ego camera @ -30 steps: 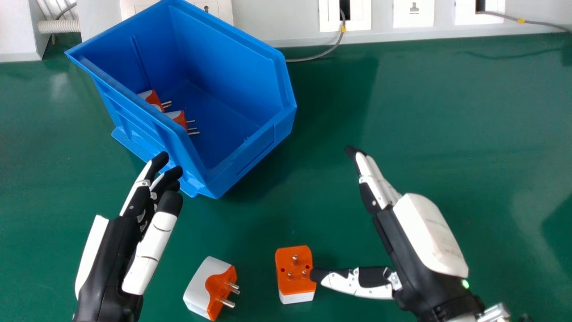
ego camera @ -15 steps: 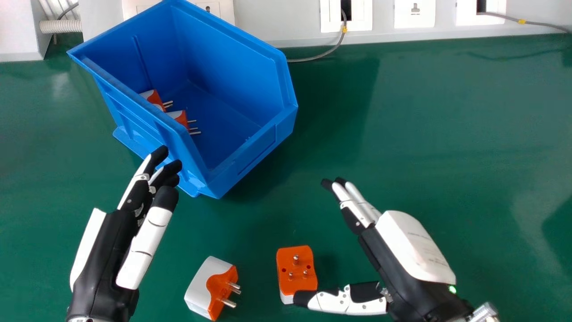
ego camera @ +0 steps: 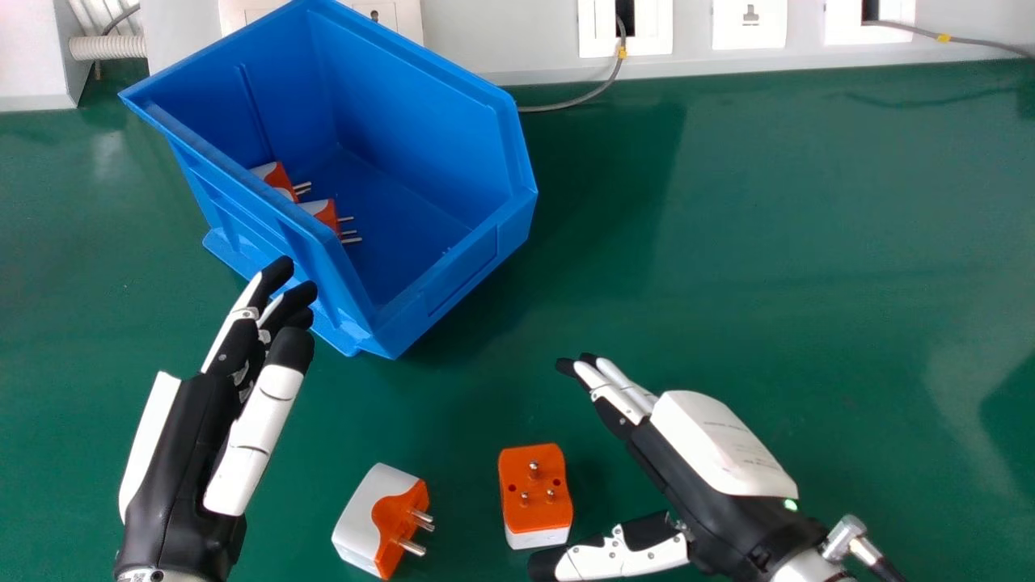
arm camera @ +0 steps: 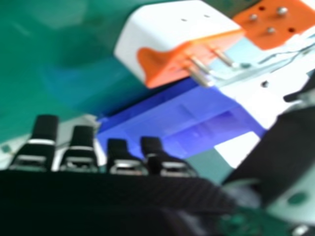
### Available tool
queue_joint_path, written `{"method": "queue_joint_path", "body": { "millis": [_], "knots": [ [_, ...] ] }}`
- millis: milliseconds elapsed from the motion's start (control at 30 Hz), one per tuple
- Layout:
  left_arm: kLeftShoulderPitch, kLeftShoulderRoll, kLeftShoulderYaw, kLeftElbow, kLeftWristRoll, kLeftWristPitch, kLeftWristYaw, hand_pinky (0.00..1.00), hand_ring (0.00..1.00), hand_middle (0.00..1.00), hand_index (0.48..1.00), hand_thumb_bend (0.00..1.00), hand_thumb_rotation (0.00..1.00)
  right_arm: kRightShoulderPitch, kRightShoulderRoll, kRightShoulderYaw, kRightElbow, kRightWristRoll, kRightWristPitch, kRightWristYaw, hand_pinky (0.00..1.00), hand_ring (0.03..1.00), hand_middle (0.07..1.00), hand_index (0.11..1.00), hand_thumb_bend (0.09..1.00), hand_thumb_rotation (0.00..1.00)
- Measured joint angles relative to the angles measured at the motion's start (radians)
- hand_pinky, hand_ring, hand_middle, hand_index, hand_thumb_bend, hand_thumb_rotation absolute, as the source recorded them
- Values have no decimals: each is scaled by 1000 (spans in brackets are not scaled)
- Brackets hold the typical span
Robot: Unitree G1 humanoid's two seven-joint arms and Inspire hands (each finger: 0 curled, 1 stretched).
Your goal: Pick all objects and put in blue box
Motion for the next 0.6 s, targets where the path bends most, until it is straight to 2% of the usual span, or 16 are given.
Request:
{"method": "queue_joint_path", "body": {
  "millis": [200, 367, 600],
  "knots": [
    [-5, 0, 10, -11, -1, 2, 0, 880, 914, 914, 936, 745, 895, -56, -5, 20, 57, -21, 2, 16, 880, 945, 975, 940, 758, 481],
    [-8, 0, 11, -12, -1, 6, 0, 879, 913, 913, 935, 746, 895, -86, -20, 37, 102, -37, -9, 13, 876, 933, 962, 928, 767, 466],
    [-15, 0, 12, -18, -1, 23, 0, 886, 913, 913, 935, 743, 896, -116, -25, 55, 143, -49, -28, 5, 859, 918, 947, 909, 778, 434]
  ]
}}
